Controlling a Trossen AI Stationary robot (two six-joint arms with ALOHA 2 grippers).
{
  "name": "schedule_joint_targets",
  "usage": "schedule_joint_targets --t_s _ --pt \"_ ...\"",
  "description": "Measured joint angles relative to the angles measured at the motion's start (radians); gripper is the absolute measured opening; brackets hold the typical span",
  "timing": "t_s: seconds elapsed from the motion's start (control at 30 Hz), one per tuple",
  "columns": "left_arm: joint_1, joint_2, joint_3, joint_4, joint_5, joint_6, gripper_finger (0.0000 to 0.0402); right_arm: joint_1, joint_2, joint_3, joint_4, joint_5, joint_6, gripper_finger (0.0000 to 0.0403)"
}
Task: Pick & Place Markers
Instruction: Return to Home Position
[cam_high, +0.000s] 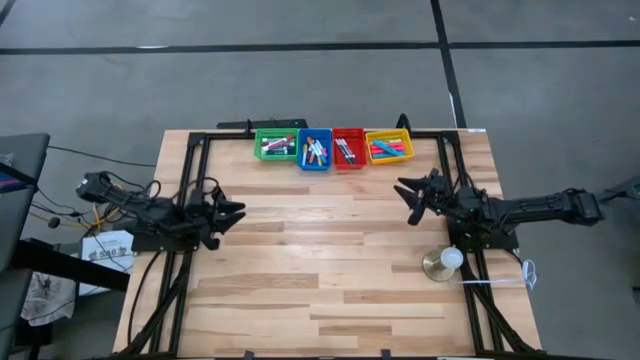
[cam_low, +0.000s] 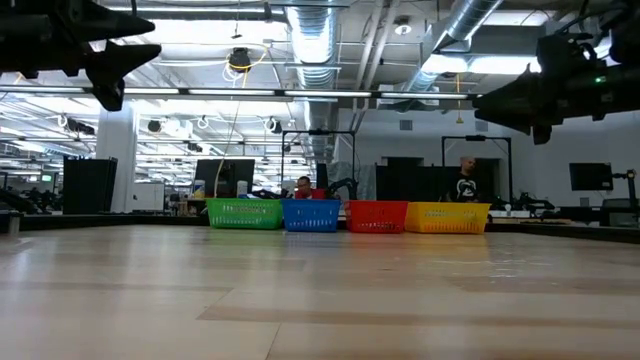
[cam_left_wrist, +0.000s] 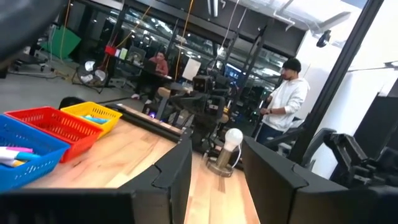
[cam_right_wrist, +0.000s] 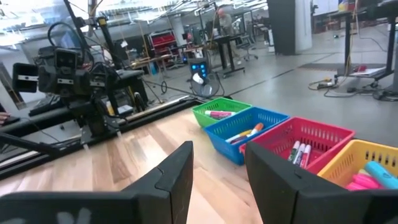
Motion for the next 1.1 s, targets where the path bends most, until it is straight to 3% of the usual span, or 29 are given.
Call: schedule_joint_targets --t_s 0.67,1.1 --pt "0.000 0.089 0.000 0.007 0.001 0.000 0.0140 0.015 0.001 0.000 -0.009 0.000 0.000 0.0135" --pt "-0.002 -0.041 0.000 0.017 0.001 0.000 0.0140 0.015 0.001 0.000 -0.008 0.000 0.000 0.0134"
